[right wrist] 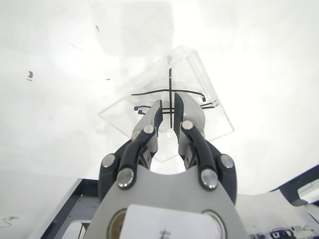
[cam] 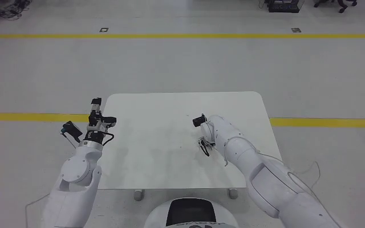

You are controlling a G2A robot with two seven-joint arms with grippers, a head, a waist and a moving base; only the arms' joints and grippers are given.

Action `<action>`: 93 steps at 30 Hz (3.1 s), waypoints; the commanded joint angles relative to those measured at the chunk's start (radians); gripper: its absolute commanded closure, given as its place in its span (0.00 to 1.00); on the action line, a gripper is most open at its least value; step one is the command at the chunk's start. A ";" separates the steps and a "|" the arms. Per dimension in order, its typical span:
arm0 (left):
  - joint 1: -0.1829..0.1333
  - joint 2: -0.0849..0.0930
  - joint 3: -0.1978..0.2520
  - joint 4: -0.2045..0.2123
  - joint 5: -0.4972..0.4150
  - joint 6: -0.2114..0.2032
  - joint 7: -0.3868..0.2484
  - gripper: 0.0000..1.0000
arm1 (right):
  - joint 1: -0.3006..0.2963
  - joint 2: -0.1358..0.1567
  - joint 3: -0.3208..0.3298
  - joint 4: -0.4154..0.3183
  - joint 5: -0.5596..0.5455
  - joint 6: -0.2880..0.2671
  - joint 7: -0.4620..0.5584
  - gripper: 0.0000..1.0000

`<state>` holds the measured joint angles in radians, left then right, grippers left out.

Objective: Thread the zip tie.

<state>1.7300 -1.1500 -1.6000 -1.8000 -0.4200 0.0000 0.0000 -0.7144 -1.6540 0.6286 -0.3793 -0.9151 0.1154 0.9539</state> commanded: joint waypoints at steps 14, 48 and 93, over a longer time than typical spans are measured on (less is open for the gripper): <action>0.000 0.000 0.000 0.000 0.000 0.000 0.000 0.00 | 0.015 -0.022 0.005 0.056 -0.001 0.004 -0.014 1.00; 0.000 0.000 0.000 0.000 0.000 0.000 0.000 0.00 | 0.037 0.025 0.067 -0.073 -0.047 -0.031 0.101 1.00; 0.000 0.000 0.000 0.000 0.000 0.000 0.000 0.00 | -0.302 0.232 0.398 -0.749 -0.122 -0.053 0.195 1.00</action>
<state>1.7300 -1.1500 -1.6000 -1.8000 -0.4200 0.0000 0.0000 -1.0046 -1.4265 1.0106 -1.1134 -1.0452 0.0677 1.1571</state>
